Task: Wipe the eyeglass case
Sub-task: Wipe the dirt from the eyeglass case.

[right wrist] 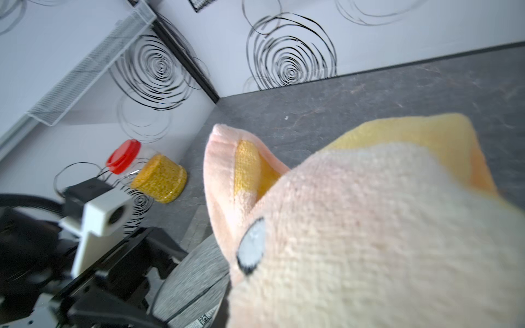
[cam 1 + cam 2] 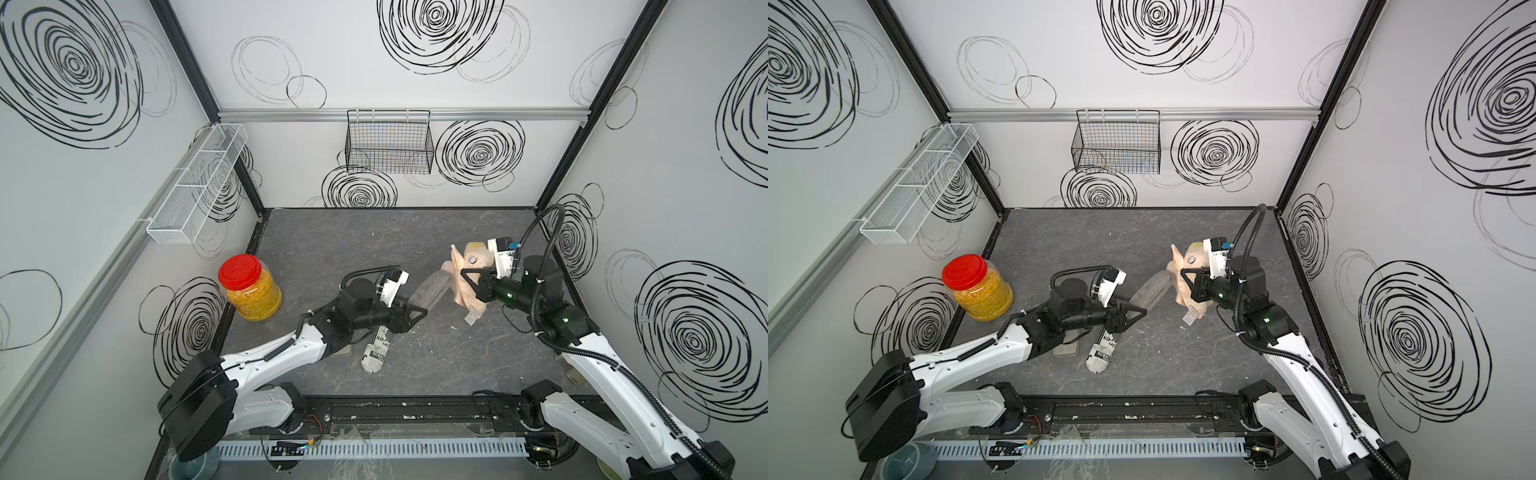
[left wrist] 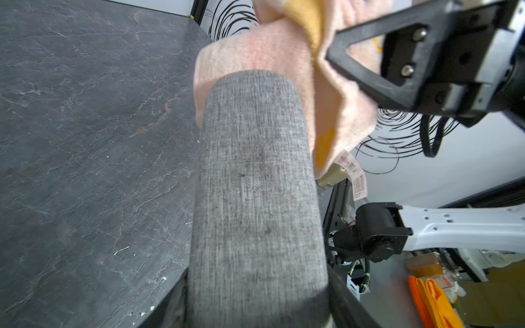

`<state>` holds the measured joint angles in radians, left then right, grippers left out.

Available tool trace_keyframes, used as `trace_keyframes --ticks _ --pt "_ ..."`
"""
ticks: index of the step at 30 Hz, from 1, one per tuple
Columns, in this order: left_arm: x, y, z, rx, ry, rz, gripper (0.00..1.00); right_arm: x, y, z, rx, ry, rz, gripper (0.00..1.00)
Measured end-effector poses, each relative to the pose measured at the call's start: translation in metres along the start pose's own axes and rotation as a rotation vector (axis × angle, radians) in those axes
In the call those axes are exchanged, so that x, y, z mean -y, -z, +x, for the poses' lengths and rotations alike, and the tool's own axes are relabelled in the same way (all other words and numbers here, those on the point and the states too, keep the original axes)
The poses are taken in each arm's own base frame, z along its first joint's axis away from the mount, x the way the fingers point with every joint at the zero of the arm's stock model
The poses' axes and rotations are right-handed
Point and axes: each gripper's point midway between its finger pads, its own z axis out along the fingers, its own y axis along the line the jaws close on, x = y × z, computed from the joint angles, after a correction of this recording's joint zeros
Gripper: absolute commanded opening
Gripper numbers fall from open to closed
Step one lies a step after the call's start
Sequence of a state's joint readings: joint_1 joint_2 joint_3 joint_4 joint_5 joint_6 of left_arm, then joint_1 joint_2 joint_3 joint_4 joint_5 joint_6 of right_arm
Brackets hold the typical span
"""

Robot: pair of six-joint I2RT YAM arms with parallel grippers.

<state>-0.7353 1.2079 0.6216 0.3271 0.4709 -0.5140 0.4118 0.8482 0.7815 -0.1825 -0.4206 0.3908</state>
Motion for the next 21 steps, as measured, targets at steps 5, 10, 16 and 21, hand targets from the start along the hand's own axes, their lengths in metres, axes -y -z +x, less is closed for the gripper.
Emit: trace_keyframes --ticks 5,10,16,21 --pt "0.005 0.008 -0.009 0.003 0.097 0.094 0.55 -0.047 0.0 0.003 -0.01 0.051 -0.199 0.06" --pt "0.008 0.013 -0.01 -0.026 0.168 0.164 0.55 -0.09 -0.016 0.035 -0.13 0.088 -0.361 0.06" --pt "0.006 0.017 -0.009 -0.046 0.194 0.176 0.55 -0.087 -0.033 0.053 -0.19 0.106 -0.304 0.0" --pt "0.004 0.017 -0.005 -0.065 0.211 0.167 0.55 -0.041 -0.032 0.029 -0.088 0.108 -0.048 0.01"
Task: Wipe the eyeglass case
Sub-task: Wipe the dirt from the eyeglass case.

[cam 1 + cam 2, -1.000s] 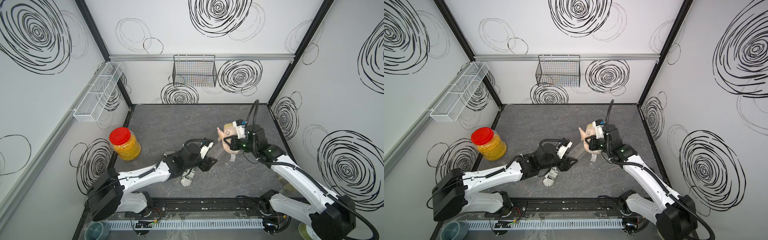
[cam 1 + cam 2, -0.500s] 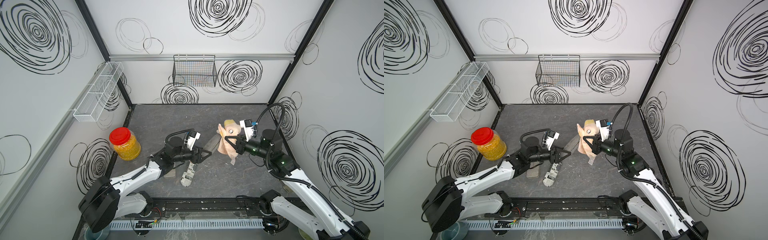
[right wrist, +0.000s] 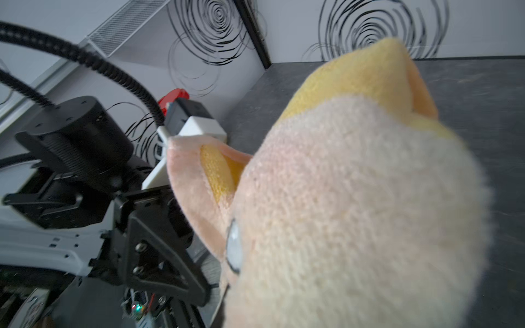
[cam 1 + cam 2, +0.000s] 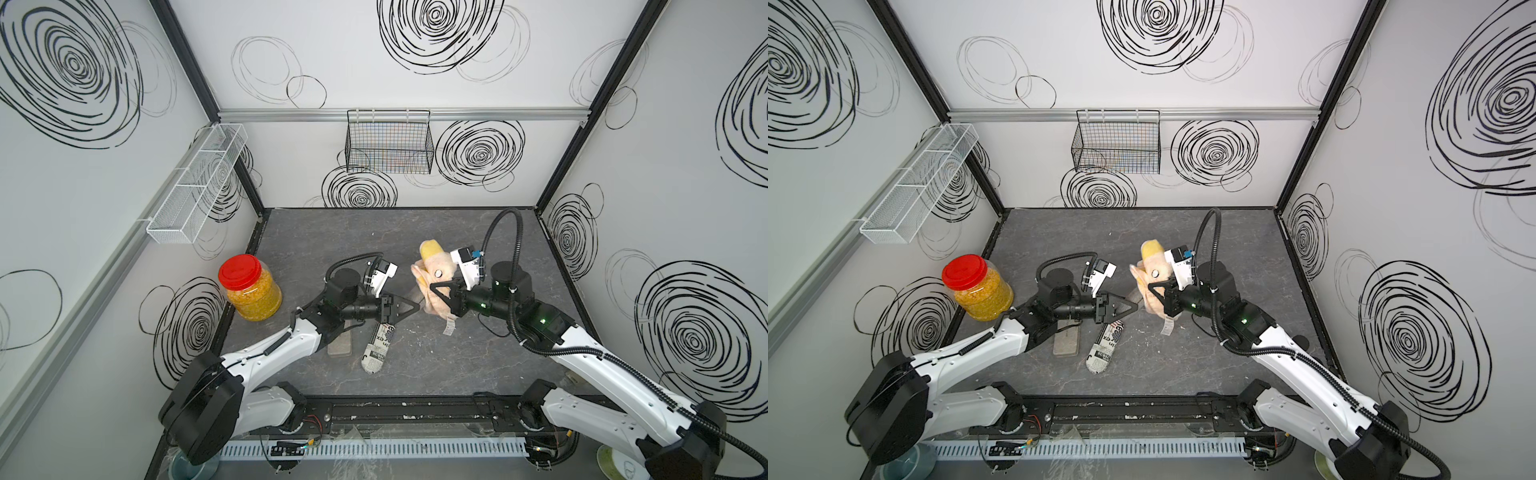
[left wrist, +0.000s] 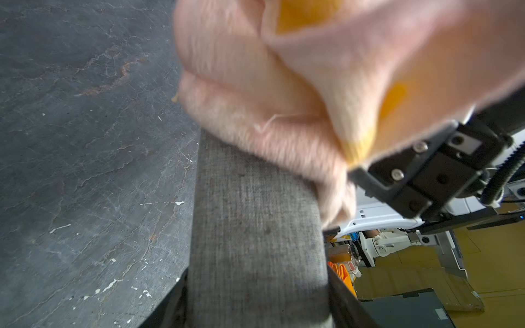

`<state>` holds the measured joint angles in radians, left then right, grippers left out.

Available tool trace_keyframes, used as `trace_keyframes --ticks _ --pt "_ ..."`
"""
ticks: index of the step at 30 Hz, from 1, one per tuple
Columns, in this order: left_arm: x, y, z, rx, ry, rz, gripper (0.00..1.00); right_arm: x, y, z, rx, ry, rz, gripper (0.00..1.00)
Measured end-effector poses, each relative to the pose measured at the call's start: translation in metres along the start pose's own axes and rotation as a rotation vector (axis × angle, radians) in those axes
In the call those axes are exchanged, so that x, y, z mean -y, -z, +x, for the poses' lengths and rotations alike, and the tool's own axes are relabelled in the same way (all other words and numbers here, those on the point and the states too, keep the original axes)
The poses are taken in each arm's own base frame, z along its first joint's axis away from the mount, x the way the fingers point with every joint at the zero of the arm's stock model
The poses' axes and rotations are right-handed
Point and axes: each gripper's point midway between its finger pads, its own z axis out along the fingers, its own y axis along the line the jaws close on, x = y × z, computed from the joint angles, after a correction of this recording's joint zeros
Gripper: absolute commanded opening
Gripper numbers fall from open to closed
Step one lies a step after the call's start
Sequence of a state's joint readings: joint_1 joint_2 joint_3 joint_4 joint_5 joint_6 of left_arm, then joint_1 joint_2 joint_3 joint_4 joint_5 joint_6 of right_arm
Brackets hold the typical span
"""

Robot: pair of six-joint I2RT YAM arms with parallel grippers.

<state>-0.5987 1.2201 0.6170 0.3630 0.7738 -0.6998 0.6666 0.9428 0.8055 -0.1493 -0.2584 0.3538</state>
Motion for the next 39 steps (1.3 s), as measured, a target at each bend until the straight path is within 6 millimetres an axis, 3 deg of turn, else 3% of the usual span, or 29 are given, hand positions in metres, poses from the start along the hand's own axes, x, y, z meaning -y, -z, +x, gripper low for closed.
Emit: trace_keyframes --ticks 2,4,11,14,17,22,25,29,33,36,39 --pt "0.001 0.0 0.0 -0.002 0.0 0.002 0.55 0.014 0.007 -0.009 0.034 -0.01 0.045 0.02" --pt "0.003 0.001 0.0 -0.001 -0.006 0.011 0.55 0.013 0.01 -0.015 0.056 -0.007 0.037 0.02" --pt "0.009 0.001 -0.003 0.004 -0.013 0.028 0.55 -0.056 0.0 0.012 -0.045 0.076 -0.229 0.04" --pt "0.011 0.002 -0.006 0.006 -0.017 0.034 0.55 -0.062 -0.004 0.02 -0.074 0.09 -0.252 0.0" --pt "0.01 0.002 -0.005 0.006 -0.01 0.027 0.55 -0.045 -0.005 0.013 -0.051 0.09 -0.141 0.0" --pt "0.006 0.002 -0.005 0.006 0.001 0.012 0.55 0.01 0.007 -0.014 0.042 0.054 0.132 0.01" --pt "0.007 0.003 -0.005 0.007 -0.006 0.016 0.55 0.022 0.017 -0.022 0.075 0.045 0.176 0.02" --pt "0.01 0.003 -0.007 0.01 -0.015 0.025 0.55 -0.013 0.013 -0.016 0.046 0.088 0.013 0.04" --pt "0.012 0.003 -0.008 0.011 -0.02 0.031 0.55 -0.055 0.003 0.004 -0.032 0.129 -0.175 0.04" --pt "0.013 0.003 -0.009 0.012 -0.021 0.032 0.55 -0.062 -0.002 0.014 -0.075 0.135 -0.218 0.03" --pt "0.012 0.003 -0.008 0.01 -0.017 0.029 0.55 -0.052 -0.003 0.011 -0.061 0.133 -0.16 0.0"
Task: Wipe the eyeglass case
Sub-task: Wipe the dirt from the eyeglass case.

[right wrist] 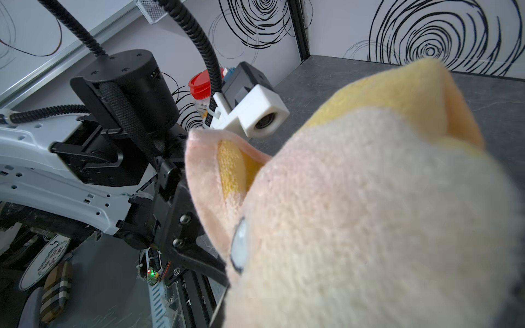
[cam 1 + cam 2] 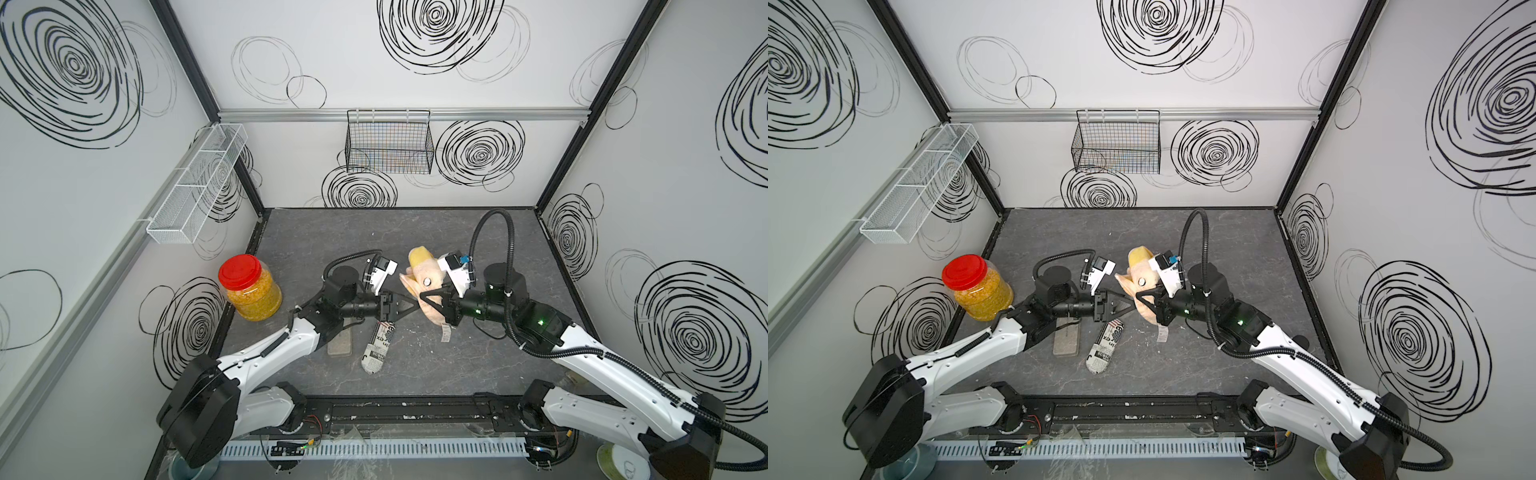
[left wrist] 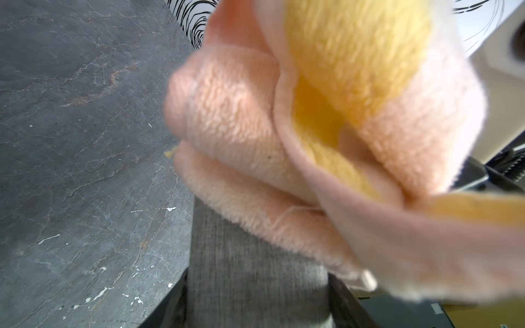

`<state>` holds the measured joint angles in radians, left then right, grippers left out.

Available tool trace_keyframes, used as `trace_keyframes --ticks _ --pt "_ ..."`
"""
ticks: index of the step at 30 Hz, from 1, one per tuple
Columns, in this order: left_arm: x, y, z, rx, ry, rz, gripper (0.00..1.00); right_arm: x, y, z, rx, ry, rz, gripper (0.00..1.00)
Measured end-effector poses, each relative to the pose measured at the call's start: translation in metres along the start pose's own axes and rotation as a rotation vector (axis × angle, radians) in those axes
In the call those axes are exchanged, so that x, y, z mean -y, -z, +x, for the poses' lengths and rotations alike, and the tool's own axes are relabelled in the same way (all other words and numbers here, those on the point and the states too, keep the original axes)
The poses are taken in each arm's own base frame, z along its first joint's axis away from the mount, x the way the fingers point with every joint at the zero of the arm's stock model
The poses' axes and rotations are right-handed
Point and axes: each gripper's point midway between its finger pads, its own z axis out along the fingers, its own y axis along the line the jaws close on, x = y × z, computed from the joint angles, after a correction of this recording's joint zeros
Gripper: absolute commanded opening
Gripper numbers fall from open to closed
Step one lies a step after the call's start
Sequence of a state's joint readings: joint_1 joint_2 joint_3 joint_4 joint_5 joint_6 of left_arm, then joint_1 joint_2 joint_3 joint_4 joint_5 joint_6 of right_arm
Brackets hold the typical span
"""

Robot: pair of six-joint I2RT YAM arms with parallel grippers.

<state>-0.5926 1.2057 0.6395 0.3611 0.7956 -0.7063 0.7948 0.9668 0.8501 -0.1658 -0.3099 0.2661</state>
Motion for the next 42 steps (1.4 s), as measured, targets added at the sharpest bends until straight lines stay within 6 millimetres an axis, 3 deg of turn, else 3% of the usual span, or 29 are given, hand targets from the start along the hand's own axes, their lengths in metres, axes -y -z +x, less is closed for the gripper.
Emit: trace_keyframes --ticks 6,9,11,17,20,25,30,33,37,42 --pt "-0.005 0.001 0.001 -0.001 0.015 -0.021 0.55 0.057 0.021 -0.012 0.066 -0.042 0.269 0.03" --pt "-0.003 0.001 0.001 -0.001 0.005 -0.014 0.55 0.063 0.032 -0.019 0.099 -0.04 0.296 0.04" --pt "-0.001 0.001 0.0 0.001 -0.001 -0.007 0.55 0.051 0.03 -0.019 0.095 -0.027 0.246 0.04" --pt "0.004 0.001 -0.003 0.005 -0.014 0.007 0.55 -0.007 0.005 -0.003 0.009 0.032 -0.028 0.04" --pt "0.003 0.001 -0.003 0.0 -0.01 0.007 0.55 -0.012 -0.002 0.004 -0.021 0.03 -0.062 0.01" --pt "-0.003 0.003 -0.004 0.007 0.006 -0.018 0.55 0.026 0.004 -0.002 0.005 0.002 0.13 0.02" --pt "0.002 0.009 -0.007 0.019 -0.003 -0.012 0.55 0.097 0.048 -0.018 0.094 -0.083 0.426 0.03" --pt "0.015 0.016 -0.011 0.035 -0.038 0.015 0.55 0.118 0.066 -0.016 0.103 -0.108 0.522 0.03" --pt "0.019 0.02 -0.014 0.045 -0.054 0.022 0.55 0.101 0.055 -0.008 0.052 -0.074 0.43 0.03" --pt "0.021 0.021 -0.017 0.039 -0.061 0.018 0.55 0.046 0.026 0.009 -0.036 0.032 0.227 0.03"
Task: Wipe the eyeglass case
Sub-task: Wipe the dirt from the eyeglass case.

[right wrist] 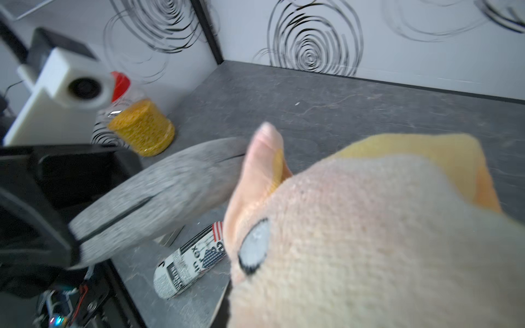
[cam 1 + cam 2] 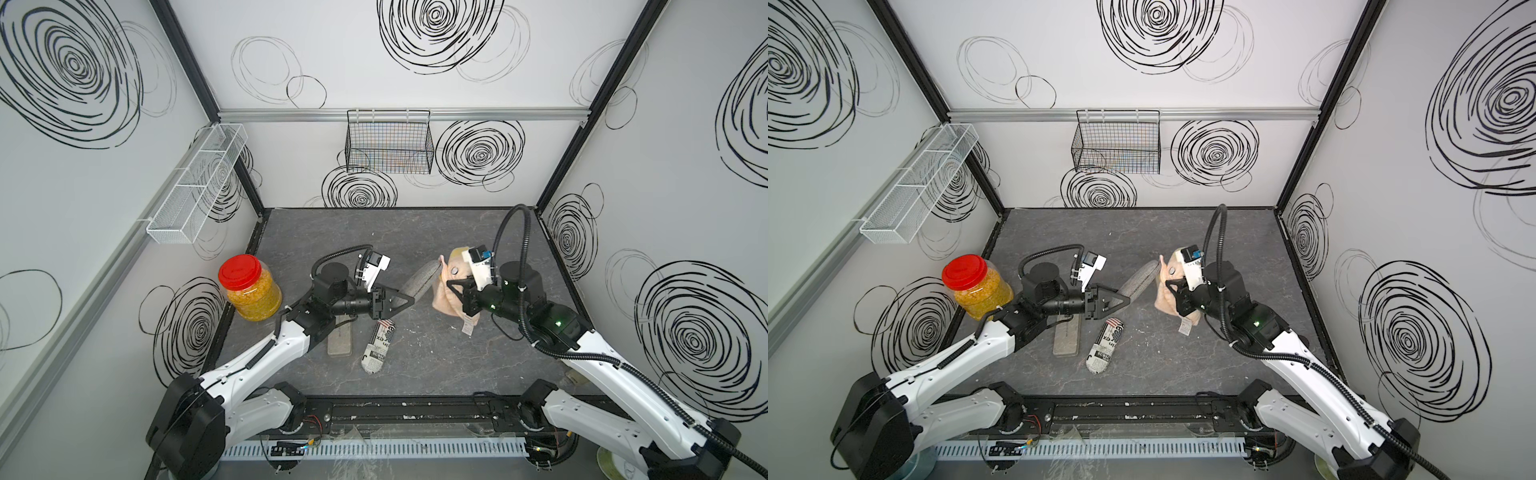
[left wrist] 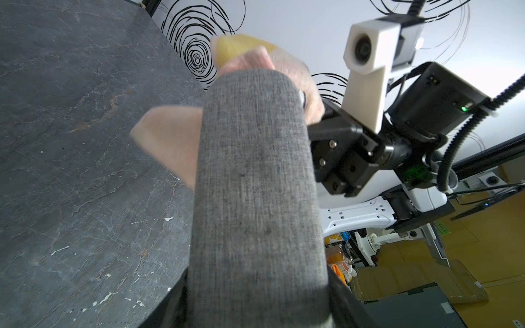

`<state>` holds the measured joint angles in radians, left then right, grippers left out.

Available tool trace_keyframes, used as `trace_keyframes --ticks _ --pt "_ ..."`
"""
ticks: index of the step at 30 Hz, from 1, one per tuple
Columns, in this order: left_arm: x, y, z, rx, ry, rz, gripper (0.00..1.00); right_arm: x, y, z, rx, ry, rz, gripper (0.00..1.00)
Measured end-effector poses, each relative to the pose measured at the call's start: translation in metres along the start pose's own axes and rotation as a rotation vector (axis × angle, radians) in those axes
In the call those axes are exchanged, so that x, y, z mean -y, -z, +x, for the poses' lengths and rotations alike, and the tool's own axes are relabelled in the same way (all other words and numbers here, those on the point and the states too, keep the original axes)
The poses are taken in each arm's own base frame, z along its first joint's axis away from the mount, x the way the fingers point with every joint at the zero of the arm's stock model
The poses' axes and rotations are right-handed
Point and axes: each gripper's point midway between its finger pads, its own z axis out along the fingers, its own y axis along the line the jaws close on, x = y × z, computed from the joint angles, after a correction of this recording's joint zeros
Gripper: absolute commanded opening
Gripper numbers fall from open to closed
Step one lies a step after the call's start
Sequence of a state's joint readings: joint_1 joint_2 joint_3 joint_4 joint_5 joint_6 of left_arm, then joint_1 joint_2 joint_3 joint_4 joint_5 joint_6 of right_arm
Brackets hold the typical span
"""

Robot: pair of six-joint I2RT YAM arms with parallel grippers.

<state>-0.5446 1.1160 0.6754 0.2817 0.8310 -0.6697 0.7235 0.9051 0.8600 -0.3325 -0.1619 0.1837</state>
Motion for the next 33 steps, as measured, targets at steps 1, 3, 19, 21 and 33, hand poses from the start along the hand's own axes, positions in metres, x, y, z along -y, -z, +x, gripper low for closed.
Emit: trace_keyframes --ticks 1,3,19,21,33 --pt "0.001 0.0 -0.001 0.0 -0.004 0.001 0.55 -0.013 -0.003 0.004 -0.018 0.019 -0.049 0.04" --pt "0.003 0.0 -0.003 0.0 -0.01 0.003 0.55 -0.033 -0.007 0.011 -0.048 0.042 -0.125 0.04" --pt "-0.002 0.001 0.008 -0.061 -0.005 -0.017 0.55 0.013 -0.014 0.015 -0.072 0.117 0.193 0.01" --pt "-0.003 0.001 0.01 -0.067 -0.004 -0.02 0.55 0.01 -0.012 0.012 -0.064 0.124 0.179 0.01" --pt "-0.003 0.0 0.009 -0.074 -0.004 -0.025 0.55 -0.086 -0.029 0.044 -0.211 0.293 -0.142 0.0"
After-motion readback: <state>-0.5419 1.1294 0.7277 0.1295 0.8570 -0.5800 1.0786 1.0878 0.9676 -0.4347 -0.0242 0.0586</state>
